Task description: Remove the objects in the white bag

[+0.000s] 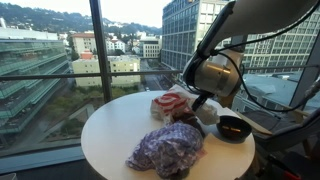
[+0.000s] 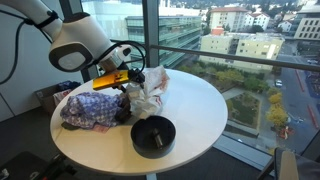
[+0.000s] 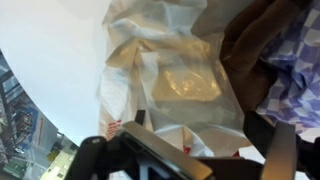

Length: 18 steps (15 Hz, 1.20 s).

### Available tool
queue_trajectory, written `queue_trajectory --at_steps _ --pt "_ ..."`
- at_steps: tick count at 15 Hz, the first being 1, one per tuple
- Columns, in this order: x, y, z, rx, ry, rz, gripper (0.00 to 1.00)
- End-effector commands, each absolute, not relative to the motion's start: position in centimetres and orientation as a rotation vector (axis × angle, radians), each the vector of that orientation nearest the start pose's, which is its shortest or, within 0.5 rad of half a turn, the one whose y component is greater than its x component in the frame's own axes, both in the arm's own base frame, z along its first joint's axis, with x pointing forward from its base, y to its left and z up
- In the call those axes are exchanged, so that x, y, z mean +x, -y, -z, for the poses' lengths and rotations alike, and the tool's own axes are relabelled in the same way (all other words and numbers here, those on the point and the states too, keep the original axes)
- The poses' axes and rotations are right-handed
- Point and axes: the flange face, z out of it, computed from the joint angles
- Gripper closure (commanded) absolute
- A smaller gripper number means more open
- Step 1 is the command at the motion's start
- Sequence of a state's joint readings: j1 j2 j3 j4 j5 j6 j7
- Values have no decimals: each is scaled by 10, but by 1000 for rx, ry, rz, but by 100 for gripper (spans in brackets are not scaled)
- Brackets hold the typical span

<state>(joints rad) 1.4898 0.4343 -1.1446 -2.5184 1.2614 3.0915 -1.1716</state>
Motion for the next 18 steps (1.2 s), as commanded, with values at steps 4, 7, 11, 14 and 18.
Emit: queue_trajectory --at_steps 4,7,11,14,18 --pt "448 -89 -274 -3064 761 751 0" --pt "442 -103 -280 -3032 813 775 0" --pt "431 -124 -273 -2924 878 675 0" --pt "426 -123 -261 -2887 871 557 0" --pt "431 -110 -256 -2894 879 526 0"
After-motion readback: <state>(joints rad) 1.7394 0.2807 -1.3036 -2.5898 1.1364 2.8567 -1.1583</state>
